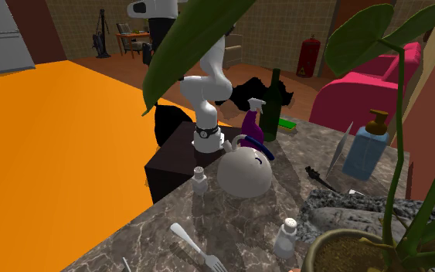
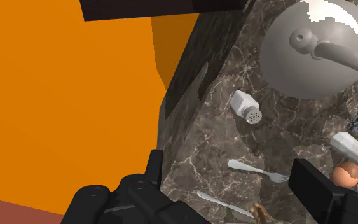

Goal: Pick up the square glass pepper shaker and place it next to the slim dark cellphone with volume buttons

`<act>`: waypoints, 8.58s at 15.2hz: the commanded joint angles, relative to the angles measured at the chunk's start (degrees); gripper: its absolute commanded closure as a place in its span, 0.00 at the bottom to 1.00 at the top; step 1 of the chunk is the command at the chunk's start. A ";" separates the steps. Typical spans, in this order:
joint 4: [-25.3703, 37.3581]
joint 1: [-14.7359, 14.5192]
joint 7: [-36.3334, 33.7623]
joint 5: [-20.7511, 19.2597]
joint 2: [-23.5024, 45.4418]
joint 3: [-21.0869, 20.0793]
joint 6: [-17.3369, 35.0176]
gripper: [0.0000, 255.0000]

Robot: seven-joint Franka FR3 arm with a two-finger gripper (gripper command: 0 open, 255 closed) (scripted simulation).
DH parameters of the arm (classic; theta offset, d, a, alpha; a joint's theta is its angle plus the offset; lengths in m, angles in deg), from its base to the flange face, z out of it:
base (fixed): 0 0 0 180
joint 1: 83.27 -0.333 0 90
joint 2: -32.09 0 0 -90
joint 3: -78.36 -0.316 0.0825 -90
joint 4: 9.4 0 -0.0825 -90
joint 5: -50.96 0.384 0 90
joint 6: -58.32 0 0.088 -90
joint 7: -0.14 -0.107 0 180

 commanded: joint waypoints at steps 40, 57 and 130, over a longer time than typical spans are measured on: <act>-10.97 -4.57 -13.71 6.18 35.93 -11.44 33.99 1.00; -8.04 -4.53 -13.91 6.16 32.06 -11.15 27.20 1.00; 70.36 -47.00 -78.39 -16.94 90.73 -33.52 7.77 1.00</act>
